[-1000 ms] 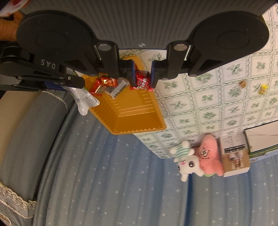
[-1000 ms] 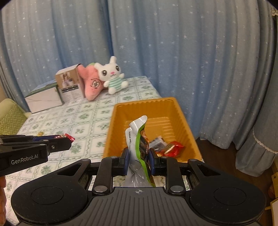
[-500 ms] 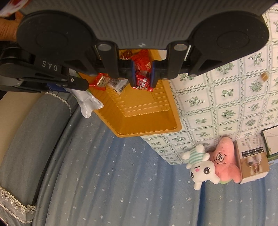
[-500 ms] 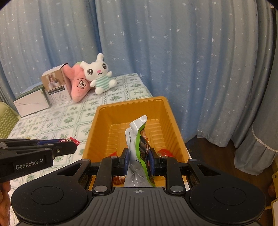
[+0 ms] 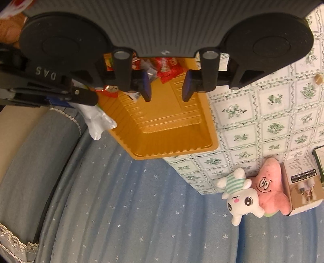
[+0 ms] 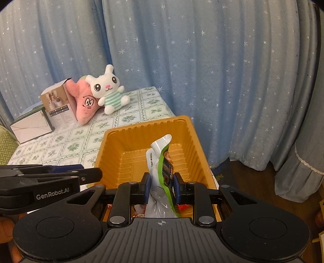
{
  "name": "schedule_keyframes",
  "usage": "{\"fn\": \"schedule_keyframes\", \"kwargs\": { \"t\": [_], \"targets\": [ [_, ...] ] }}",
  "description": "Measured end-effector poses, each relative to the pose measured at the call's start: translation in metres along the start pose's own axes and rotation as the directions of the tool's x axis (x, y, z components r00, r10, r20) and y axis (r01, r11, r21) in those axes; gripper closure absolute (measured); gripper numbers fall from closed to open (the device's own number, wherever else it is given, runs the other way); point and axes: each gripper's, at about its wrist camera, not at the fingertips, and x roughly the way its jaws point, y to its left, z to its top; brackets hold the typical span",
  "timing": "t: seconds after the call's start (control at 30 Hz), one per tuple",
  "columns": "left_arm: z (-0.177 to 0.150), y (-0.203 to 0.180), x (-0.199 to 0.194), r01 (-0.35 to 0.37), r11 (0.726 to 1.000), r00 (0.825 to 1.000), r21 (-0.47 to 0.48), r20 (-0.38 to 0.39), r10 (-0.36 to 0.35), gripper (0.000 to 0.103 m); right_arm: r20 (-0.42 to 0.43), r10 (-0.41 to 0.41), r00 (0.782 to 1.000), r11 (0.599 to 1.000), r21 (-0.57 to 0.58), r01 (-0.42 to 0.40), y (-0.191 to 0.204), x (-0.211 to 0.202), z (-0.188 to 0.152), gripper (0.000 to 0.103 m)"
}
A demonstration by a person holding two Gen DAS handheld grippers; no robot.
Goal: Organize snacks
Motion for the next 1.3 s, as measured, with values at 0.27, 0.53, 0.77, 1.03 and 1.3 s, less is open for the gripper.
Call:
{"fn": "schedule_keyframes", "kwargs": {
  "t": [0.27,0.53,0.77,1.03,1.3],
  "targets": [
    [-0.014,0.025,-0.017,-0.049,0.998,0.999,-0.047,-0.005,0.049,0.064,-0.019,0.019,1.0,1.0,0.004,-0.018,0.002,0.008,0.0,0.079],
    [-0.028,0.045,-0.036,-0.079,0.992,0.997,-0.095,-0.006,0.078,0.057,-0.018,0.064,0.998,0.998,0.025,-0.063,0.013,0.018,0.005,0.079],
    [-0.038,0.055,-0.056,-0.094,0.989,0.995,-0.112,0.005,0.095,0.049,-0.011,0.075,0.997,0.994,0.081,-0.074,0.01,0.016,0.007,0.047],
    [-0.056,0.064,-0.088,-0.106,0.983,0.994,-0.15,0.022,0.11,0.032,-0.032,0.045,0.998,0.993,0.112,-0.041,0.013,-0.015,-0.01,0.042],
    [-0.072,0.066,-0.131,-0.125,0.982,0.99,-0.143,0.047,0.133,0.022,-0.04,0.056,0.998,0.995,0.079,-0.053,0.041,-0.054,-0.029,0.039]
  ]
}}
